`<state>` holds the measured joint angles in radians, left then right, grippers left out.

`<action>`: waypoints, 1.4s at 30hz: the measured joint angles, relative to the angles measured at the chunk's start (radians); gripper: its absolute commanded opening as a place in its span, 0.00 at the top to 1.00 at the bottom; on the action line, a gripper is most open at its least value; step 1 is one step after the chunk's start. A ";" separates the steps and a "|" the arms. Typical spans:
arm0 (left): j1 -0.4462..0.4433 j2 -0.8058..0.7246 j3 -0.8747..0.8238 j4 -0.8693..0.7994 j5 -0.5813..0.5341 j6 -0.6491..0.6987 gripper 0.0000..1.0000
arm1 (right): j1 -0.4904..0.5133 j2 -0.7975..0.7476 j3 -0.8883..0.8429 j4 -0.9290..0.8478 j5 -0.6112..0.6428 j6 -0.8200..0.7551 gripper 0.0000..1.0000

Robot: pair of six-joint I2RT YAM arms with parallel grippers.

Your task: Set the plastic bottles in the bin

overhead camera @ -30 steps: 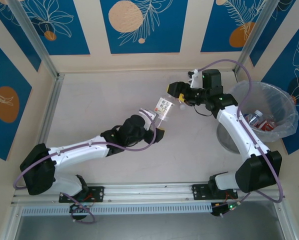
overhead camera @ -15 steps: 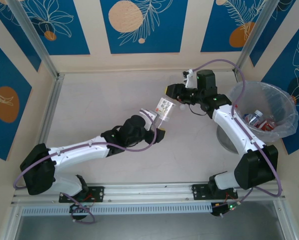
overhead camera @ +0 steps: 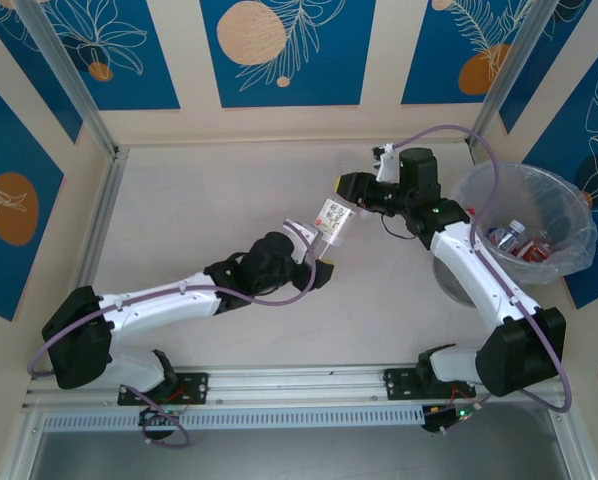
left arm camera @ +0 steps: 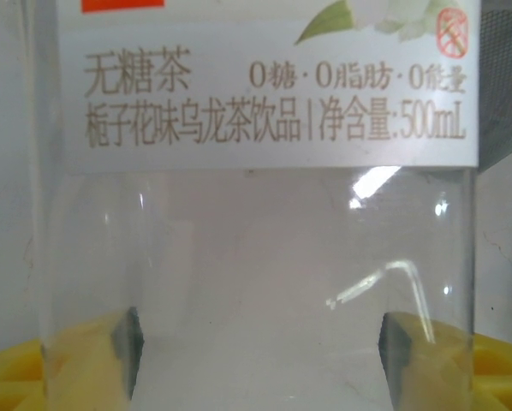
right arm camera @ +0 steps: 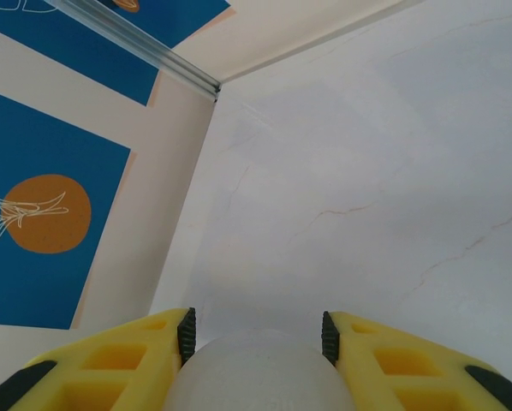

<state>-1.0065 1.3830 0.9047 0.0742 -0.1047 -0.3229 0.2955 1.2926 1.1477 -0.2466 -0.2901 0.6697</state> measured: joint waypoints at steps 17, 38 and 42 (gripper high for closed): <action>0.003 -0.031 -0.050 0.058 -0.100 -0.061 0.01 | -0.013 -0.151 0.000 -0.074 0.148 -0.114 1.00; 0.149 -0.018 -0.172 0.126 -0.349 -0.351 0.01 | -0.041 -0.316 0.033 -0.184 0.349 -0.319 1.00; 0.154 0.029 -0.156 0.124 -0.350 -0.377 0.01 | -0.041 -0.359 0.070 -0.188 0.400 -0.359 1.00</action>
<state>-0.8528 1.4117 0.7486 0.1986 -0.4545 -0.7002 0.2546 0.9333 1.2175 -0.4347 0.1097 0.3103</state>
